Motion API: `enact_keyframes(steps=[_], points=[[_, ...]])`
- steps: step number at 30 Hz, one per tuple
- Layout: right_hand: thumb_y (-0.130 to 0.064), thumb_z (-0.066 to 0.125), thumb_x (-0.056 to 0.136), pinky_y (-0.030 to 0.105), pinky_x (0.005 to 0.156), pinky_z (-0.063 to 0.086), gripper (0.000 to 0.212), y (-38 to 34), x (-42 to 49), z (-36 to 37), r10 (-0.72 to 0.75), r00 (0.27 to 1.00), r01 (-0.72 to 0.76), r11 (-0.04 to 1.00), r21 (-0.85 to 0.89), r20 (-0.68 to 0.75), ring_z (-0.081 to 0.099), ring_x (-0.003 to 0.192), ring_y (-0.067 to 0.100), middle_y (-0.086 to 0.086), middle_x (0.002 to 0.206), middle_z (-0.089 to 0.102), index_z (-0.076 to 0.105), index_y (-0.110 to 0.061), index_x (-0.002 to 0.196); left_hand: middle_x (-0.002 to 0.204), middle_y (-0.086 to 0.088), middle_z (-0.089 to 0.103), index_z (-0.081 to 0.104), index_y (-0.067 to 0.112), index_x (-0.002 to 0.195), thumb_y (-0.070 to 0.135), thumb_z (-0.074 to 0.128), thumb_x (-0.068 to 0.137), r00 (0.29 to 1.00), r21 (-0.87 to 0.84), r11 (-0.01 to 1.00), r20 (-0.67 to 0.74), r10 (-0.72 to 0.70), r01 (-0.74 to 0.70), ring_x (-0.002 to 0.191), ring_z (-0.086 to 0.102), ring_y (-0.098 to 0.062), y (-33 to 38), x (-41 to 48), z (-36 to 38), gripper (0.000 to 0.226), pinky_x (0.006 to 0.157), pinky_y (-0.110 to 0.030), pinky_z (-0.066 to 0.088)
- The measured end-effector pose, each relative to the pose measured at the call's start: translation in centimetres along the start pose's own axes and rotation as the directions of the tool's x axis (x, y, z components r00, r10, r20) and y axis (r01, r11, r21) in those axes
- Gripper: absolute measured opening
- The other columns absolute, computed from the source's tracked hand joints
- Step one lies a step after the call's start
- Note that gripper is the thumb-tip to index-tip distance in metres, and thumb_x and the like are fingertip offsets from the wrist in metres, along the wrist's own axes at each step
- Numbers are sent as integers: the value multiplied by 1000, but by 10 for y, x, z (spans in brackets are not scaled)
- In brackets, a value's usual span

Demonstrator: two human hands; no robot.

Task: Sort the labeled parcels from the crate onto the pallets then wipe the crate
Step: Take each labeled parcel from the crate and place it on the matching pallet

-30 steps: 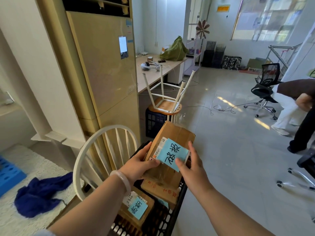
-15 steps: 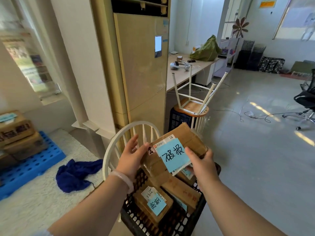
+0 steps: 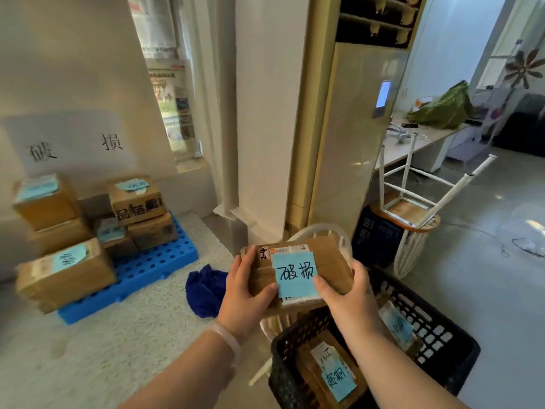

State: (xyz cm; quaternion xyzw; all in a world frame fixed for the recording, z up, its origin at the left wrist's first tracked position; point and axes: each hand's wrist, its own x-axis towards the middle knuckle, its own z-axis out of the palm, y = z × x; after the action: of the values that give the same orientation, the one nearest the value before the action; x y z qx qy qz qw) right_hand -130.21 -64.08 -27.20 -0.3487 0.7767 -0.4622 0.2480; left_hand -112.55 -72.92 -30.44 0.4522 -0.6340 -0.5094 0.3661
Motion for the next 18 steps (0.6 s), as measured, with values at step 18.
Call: enact_keyframes(steps=[18], points=[[-55, 54, 91, 22, 75, 52, 62, -107, -57, 292, -232, 911, 302, 938, -170, 341, 36, 111, 4, -6, 137, 31, 24, -53, 146, 143, 4, 15, 23, 53, 134, 27, 82, 75, 957, 197, 974, -285, -49, 108, 119, 28, -9, -67, -8, -297, 88, 97, -17, 36]])
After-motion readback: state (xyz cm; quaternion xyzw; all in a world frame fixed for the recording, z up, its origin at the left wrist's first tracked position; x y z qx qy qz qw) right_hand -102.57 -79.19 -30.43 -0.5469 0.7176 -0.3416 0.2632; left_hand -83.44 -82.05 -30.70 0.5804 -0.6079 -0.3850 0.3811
